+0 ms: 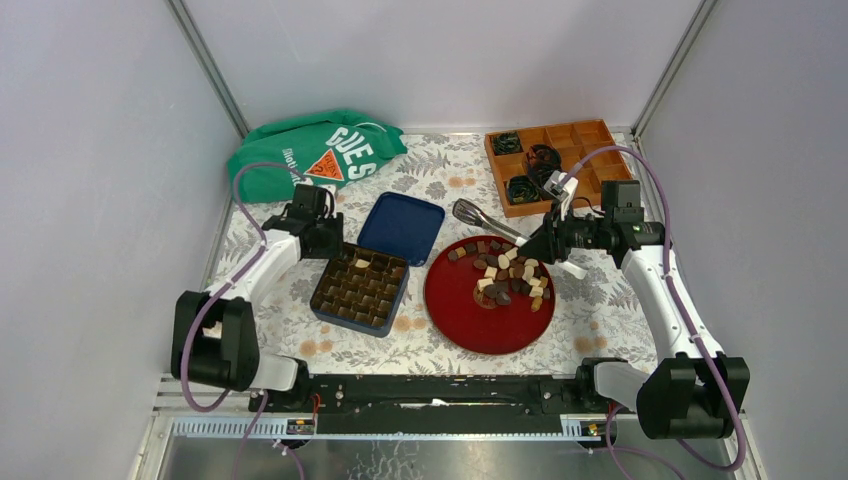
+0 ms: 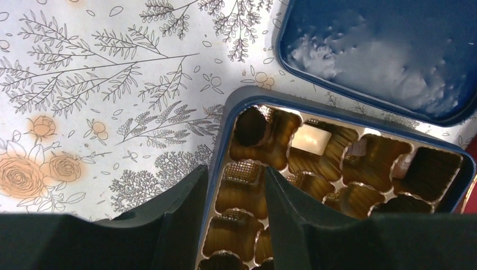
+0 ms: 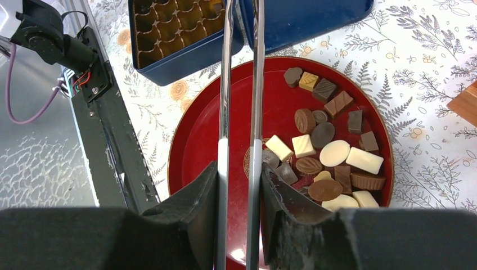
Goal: Pack the chocolate
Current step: Adjust the packing box at the center of the board.
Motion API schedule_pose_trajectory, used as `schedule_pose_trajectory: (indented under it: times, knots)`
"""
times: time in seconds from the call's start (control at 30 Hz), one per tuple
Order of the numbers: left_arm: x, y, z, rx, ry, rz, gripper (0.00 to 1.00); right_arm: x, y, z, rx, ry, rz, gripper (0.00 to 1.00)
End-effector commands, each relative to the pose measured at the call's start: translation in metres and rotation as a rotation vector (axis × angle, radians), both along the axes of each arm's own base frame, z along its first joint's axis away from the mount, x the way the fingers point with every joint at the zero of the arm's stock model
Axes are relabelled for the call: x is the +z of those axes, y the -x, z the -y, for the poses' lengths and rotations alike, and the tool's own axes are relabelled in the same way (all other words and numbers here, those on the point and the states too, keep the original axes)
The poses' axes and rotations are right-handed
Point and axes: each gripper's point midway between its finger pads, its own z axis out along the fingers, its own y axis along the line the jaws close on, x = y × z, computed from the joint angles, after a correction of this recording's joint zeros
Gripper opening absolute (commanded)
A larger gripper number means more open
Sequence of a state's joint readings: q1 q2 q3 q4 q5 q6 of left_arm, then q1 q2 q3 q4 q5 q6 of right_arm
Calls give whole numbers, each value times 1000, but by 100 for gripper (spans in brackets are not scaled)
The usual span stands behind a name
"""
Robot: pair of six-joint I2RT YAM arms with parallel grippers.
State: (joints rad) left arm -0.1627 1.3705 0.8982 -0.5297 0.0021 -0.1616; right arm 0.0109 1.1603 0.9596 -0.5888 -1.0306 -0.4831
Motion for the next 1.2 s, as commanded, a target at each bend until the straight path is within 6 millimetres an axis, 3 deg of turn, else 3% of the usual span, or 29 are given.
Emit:
schedule_pose_trajectory:
  times: [0.0,0.43,0.6,0.73,0.83,1.07,1.17]
  knots:
    - [3,-17,6,-35,68,3,47,18,1,-5,40,-40,85,35]
    - [-24,-27,-1,-21,38,-123,35,19,3,-5,46,-39,88,35]
    - [-29,-25,-3,-13,30,-143,24,20,4,-5,49,-39,94,35]
    - [-25,-25,-3,-12,30,-130,9,19,4,-5,50,-39,92,35]
    - [-13,-27,-4,-14,28,-80,0,20,4,-5,51,-40,93,35]
    - [38,-22,3,-81,12,163,0,19,0,2,22,-50,81,35]
    - [73,-19,12,-141,-12,343,0,19,-1,3,20,-54,77,35]
